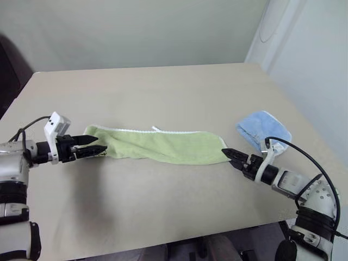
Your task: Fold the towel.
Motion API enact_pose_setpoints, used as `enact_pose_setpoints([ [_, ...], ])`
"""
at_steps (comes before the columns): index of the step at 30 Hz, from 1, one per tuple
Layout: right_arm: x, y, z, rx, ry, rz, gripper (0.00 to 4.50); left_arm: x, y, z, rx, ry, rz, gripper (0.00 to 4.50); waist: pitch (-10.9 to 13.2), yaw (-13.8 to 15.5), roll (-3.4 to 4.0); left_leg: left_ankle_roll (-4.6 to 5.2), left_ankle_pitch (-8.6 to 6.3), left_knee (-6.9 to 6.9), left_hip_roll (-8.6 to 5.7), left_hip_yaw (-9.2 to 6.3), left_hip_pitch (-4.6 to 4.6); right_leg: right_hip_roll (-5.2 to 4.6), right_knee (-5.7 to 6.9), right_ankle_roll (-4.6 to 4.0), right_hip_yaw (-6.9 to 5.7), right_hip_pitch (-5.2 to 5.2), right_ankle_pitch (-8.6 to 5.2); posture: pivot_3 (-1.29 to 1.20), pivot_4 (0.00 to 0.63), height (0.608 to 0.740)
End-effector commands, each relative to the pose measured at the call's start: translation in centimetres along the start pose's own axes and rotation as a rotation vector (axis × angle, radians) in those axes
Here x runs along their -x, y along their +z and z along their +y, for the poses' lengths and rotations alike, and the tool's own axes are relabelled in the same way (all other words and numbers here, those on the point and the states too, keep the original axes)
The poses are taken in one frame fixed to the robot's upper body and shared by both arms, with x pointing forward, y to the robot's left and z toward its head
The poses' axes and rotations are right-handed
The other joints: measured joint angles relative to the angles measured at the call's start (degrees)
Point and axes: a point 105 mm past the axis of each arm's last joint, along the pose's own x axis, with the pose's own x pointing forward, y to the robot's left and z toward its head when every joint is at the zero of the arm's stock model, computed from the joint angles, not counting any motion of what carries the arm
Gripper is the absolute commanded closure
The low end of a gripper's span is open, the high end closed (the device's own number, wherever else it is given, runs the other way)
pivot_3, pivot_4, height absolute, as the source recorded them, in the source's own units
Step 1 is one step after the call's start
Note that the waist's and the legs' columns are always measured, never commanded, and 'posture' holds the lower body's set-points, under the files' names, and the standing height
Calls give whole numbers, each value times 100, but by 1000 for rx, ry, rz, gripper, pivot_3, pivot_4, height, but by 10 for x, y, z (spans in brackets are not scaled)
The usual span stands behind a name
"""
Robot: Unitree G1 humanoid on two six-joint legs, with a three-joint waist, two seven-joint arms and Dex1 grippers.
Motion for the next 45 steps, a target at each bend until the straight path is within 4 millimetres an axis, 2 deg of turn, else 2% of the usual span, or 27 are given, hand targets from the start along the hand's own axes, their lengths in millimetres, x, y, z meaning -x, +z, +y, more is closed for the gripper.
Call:
enact_pose_setpoints([
  [1,-10,-2,8,10,19,12,62,2,11,-2,-30,-1,-33,835,0,0,0,0,0,-1,0,0,0,0,0,-1,0,0,1,0,150,740],
  [6,-21,-4,9,16,7,24,62,-1,11,-4,-30,-5,-43,835,0,-1,0,-2,-2,-5,0,0,3,1,0,-8,0,-5,5,0,150,740],
  [9,-22,-1,5,15,-17,9,664,-1,10,-5,-29,-5,-49,835,0,0,-1,-2,-2,-14,0,0,8,1,0,-9,0,-5,6,0,150,740],
  [15,-11,11,0,14,-33,-41,2807,-1,10,-5,-26,-2,-57,835,1,11,1,-4,-2,-20,-1,0,5,0,0,-14,0,-9,9,0,150,740],
  [20,7,29,-7,11,-61,-114,4476,-2,9,-6,-24,-1,-62,835,1,31,1,-7,-4,-23,-2,0,4,-1,-2,-13,1,-8,8,0,150,740],
  [27,37,54,-12,60,-101,-186,4476,-6,9,-6,-22,-6,-67,835,2,78,3,-19,-11,-24,-3,0,3,-5,-2,-12,2,-7,5,0,150,740],
  [33,46,69,-1,199,-129,-173,4476,-11,10,-5,-25,-9,-66,835,2,75,3,-18,-11,-27,-3,0,2,-5,-3,-7,2,-6,3,0,150,740],
  [38,37,76,24,417,-113,-108,4476,-15,11,-6,-27,-16,-70,835,2,66,5,-9,-5,-30,-3,1,4,-5,-3,-7,1,-5,3,0,150,740],
  [45,5,58,64,695,-20,81,4476,-19,12,-7,-28,-23,-77,835,2,27,6,52,34,-36,-2,2,6,-3,-4,-7,0,-5,3,0,150,740],
])
